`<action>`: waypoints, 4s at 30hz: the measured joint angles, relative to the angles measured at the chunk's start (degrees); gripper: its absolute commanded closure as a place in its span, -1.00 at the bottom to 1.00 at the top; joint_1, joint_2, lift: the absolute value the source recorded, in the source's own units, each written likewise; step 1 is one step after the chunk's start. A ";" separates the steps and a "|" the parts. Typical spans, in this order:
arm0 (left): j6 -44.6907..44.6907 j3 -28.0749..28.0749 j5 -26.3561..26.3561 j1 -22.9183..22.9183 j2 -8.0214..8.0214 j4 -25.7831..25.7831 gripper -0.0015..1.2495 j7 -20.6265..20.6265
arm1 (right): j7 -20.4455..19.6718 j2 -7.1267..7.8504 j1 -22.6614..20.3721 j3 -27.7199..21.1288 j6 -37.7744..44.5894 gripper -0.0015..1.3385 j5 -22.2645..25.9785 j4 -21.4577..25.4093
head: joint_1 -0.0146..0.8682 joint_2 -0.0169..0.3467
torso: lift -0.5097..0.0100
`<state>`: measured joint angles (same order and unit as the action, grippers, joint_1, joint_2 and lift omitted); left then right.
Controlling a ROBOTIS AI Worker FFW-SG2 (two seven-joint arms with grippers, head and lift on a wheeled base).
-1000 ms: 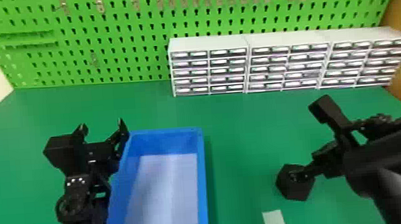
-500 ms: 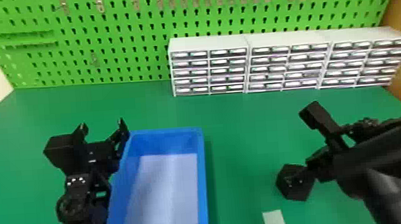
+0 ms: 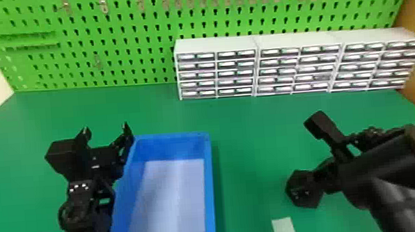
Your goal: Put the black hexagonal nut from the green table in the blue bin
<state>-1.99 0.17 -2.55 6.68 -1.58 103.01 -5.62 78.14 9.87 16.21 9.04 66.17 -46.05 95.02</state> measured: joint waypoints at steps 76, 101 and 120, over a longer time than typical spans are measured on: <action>-1.09 -0.07 0.11 -0.61 0.00 -0.54 -0.40 0.00 | 0.00 -1.52 2.91 3.31 -9.07 0.78 -1.16 -13.14 | 0.52 -0.59 | 0.59; -1.09 -0.42 0.36 -0.61 0.00 -0.79 -0.40 0.00 | 0.00 -1.34 3.52 -3.36 -9.75 0.78 2.08 -7.93 | 0.52 -0.59 | 0.59; -1.09 -0.84 0.51 -0.61 0.00 -1.18 -0.40 -0.26 | -11.01 -2.46 3.87 -12.21 -12.56 0.78 19.32 -3.40 | 0.52 -0.59 | 0.59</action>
<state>-3.08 -0.66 -2.04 6.06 -1.58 101.83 -5.89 67.13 7.40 20.08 -3.16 53.62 -26.72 91.63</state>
